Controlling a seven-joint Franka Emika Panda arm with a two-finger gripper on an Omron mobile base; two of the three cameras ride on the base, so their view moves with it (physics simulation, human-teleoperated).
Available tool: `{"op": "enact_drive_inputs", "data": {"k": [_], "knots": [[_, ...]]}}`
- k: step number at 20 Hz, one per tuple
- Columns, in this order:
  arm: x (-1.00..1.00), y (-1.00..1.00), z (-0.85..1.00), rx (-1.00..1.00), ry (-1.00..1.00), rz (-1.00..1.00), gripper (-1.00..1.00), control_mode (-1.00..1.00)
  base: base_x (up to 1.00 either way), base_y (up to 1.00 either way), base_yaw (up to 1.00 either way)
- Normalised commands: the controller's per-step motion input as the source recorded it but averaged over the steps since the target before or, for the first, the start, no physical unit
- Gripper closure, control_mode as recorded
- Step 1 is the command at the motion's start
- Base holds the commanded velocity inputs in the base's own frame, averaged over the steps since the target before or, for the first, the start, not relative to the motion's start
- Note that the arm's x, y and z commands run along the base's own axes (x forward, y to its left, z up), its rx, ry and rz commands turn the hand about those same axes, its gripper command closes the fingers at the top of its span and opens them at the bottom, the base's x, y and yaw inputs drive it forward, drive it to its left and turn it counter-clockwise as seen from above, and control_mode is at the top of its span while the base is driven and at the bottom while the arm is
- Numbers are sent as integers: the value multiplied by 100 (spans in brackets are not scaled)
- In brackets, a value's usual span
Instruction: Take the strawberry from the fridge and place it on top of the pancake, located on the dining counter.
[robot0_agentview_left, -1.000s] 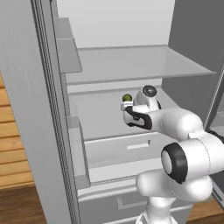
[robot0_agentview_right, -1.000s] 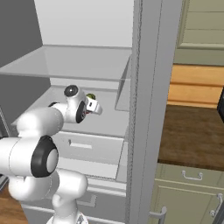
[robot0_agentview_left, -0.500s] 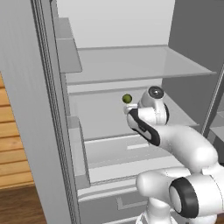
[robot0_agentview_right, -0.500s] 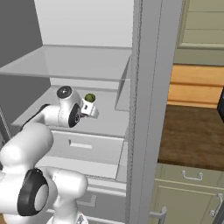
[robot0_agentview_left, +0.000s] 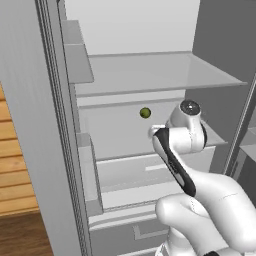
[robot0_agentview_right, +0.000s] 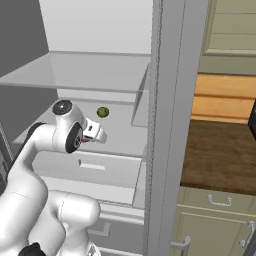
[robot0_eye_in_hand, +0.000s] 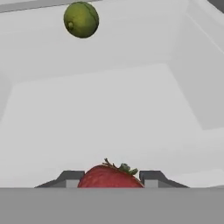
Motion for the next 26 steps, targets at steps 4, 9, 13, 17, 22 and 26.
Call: {"op": "enact_drive_inputs", "data": {"k": [4,9,13,17,22,26], "knots": [[-66,-1,70,0,28,2,100,-100,0,0,0],[-64,-4,20,-10,32,17,100,-100,0,0,0],[-95,-4,-2,-7,7,23,100,-100,0,0,0],[-93,0,0,2,-11,12,100,-100,0,0,0],[-82,0,25,0,-13,0,100,-100,0,0,0],[-59,0,32,0,-8,-2,100,-100,0,0,0]]}}
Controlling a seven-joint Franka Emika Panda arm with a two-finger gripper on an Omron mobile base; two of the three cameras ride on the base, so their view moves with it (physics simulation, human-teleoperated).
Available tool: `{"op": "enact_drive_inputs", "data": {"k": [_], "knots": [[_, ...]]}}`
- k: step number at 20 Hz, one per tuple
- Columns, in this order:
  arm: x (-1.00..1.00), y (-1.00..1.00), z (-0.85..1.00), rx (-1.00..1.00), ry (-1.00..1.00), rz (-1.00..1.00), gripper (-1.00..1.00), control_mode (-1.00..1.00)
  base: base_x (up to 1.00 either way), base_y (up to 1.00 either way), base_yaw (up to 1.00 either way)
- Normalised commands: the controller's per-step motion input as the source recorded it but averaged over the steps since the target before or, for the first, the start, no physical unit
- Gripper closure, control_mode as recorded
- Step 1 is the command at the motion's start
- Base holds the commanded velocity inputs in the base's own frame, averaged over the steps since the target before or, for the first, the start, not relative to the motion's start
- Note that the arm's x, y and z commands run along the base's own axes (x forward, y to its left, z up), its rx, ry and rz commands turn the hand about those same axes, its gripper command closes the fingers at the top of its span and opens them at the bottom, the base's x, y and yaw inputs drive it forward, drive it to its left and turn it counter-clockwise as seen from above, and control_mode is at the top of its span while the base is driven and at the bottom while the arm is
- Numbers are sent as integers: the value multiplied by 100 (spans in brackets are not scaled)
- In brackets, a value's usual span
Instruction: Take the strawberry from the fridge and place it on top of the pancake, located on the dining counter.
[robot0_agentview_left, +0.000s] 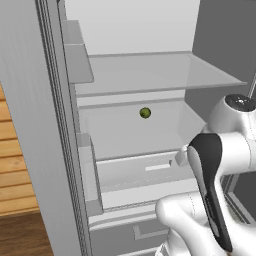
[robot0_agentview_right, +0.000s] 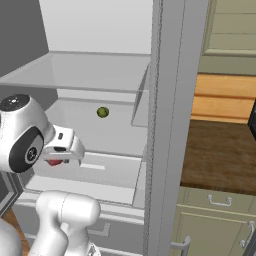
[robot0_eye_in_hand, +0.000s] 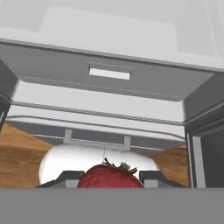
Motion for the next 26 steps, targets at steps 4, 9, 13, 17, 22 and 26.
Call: {"op": "enact_drive_inputs", "data": {"k": [4,9,13,17,22,26], "knots": [[-20,-2,4,18,-3,-3,100,-100,0,0,0],[-4,0,0,7,0,-5,100,-100,0,0,0],[0,2,2,-3,0,-8,100,-100,0,0,0],[0,0,3,-11,0,-8,100,-100,0,0,0],[0,0,0,-6,0,-1,100,-100,0,0,0],[0,0,0,0,0,0,100,-100,0,0,0]]}}
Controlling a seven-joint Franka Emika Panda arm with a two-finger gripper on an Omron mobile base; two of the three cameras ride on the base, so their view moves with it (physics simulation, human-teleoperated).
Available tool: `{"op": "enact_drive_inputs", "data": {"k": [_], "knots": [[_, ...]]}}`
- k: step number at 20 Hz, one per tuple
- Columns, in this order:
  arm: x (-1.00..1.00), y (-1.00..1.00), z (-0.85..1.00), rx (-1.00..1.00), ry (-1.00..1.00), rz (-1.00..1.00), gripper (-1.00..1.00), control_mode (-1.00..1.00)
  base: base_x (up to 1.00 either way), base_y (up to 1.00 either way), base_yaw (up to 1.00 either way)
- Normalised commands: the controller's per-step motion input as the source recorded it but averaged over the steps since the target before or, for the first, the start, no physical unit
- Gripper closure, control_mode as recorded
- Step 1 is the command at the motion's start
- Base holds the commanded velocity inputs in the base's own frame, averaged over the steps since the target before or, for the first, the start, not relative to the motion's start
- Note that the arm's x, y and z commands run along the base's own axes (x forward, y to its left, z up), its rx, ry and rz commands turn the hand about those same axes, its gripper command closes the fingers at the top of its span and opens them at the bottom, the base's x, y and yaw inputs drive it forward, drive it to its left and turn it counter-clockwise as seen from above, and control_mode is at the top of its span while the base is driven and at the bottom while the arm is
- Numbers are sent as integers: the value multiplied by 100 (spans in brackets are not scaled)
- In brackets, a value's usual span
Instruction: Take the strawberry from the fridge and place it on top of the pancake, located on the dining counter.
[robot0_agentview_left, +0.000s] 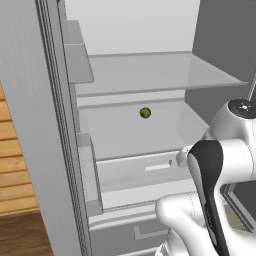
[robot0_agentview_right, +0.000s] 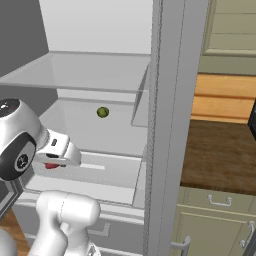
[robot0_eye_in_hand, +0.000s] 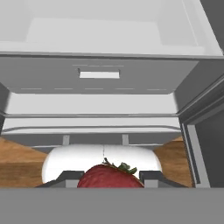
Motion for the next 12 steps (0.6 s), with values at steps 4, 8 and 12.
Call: {"op": "enact_drive_inputs", "data": {"k": [4,8,12], "knots": [[-1,0,0,0,0,0,100,-100,0,0,0],[-10,0,0,0,0,0,100,100,-19,0,0],[0,0,0,0,0,0,100,100,-67,0,0]]}}
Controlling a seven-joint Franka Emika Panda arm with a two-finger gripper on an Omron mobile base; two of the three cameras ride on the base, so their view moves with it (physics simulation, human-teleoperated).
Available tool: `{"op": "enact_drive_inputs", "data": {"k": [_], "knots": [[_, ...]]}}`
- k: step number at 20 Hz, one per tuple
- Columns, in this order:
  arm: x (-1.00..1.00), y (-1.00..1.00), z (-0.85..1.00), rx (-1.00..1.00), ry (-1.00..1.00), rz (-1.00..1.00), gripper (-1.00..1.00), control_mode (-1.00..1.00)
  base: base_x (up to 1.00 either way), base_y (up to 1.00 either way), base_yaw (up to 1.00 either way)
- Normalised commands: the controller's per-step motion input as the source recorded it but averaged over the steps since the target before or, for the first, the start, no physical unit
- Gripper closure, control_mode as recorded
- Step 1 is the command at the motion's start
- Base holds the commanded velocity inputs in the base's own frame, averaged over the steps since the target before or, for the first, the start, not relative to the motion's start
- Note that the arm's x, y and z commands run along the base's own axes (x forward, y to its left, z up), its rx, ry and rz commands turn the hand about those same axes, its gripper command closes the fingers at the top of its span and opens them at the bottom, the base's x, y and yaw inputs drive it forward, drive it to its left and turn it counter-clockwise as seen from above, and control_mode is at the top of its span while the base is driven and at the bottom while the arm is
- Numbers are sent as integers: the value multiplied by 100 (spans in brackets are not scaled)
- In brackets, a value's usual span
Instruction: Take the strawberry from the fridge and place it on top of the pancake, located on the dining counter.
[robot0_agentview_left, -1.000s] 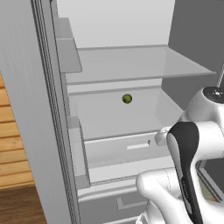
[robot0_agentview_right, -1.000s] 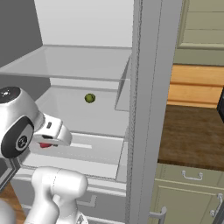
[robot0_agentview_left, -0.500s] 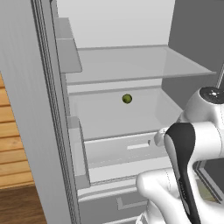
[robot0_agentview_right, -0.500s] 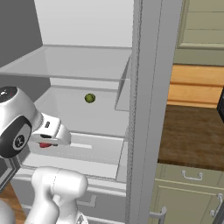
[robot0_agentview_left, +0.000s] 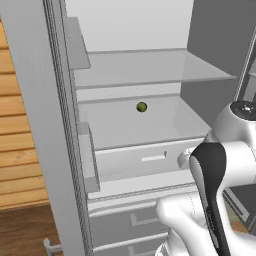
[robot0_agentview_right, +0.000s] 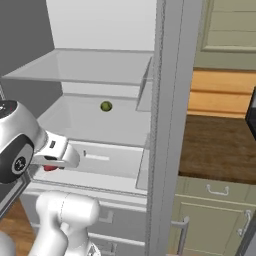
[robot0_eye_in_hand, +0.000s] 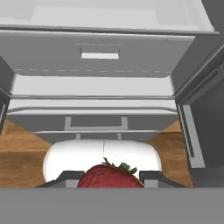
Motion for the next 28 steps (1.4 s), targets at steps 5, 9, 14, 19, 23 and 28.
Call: {"op": "enact_drive_inputs", "data": {"k": [5,9,14,19,23,28], "knots": [[0,0,0,0,0,0,100,100,-51,0,18],[0,0,0,0,0,0,100,100,-39,-11,45],[0,0,0,0,0,0,100,100,-72,-20,54],[0,0,0,0,0,0,100,100,-97,-19,56],[0,0,0,0,0,0,100,100,-100,-16,59],[0,0,0,0,0,0,100,100,-47,-50,82]]}}
